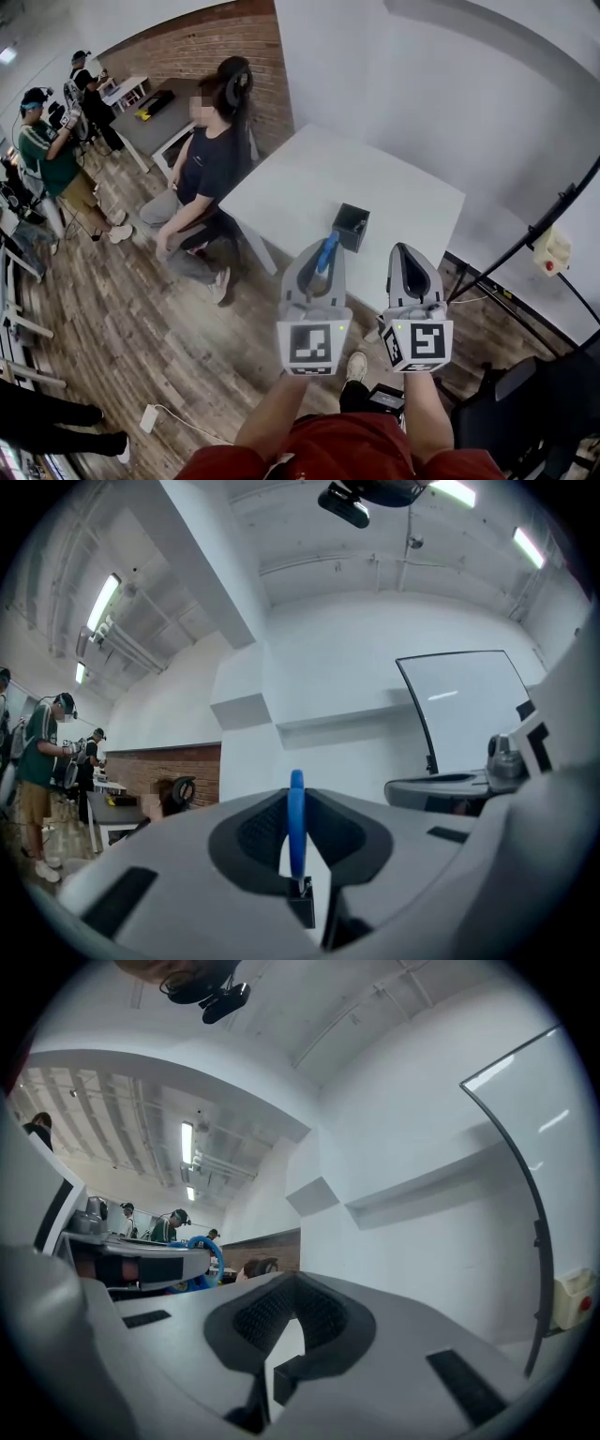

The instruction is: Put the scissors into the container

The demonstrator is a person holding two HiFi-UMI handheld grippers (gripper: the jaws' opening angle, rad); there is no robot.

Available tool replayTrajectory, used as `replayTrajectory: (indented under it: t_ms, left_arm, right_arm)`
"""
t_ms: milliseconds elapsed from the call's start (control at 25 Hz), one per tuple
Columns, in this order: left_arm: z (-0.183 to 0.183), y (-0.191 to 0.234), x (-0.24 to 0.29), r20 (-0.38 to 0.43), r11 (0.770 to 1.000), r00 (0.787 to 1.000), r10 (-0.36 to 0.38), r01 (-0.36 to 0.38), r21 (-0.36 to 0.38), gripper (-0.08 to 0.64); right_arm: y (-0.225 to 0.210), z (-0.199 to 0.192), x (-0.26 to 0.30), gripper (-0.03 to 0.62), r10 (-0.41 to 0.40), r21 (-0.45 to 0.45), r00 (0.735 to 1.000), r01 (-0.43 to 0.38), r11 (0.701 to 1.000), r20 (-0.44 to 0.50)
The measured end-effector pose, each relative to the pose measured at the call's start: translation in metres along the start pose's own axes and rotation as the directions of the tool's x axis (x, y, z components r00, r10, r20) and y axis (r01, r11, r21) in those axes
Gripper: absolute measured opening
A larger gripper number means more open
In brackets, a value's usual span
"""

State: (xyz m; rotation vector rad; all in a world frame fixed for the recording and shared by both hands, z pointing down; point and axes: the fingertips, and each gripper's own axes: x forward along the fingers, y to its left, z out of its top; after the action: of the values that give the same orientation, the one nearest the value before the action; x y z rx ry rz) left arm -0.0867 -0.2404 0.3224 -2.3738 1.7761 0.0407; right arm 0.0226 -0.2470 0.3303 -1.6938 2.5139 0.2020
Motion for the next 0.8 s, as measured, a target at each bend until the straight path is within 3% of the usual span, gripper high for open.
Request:
replayTrajectory:
  t_ms: [440,800]
  left_arm:
    - [-0.020,-0.018,0.126,-0.040,1.000,0.999,0.004,-0.005,-0.005,0.054]
    - [-0.020,-0.012,0.188,-0.056,0.998,0.997,0.053,-0.054,-0.019,0.054]
  right_arm:
    - [-0.094,-0.022,0.091,0.008,0.009,0.028,1.000,-0.008,1.000,-0.023]
    - [-0.130,-0.033,0.146,0.008,0.048,0.066,0.999,-0.047,0.997,-0.013]
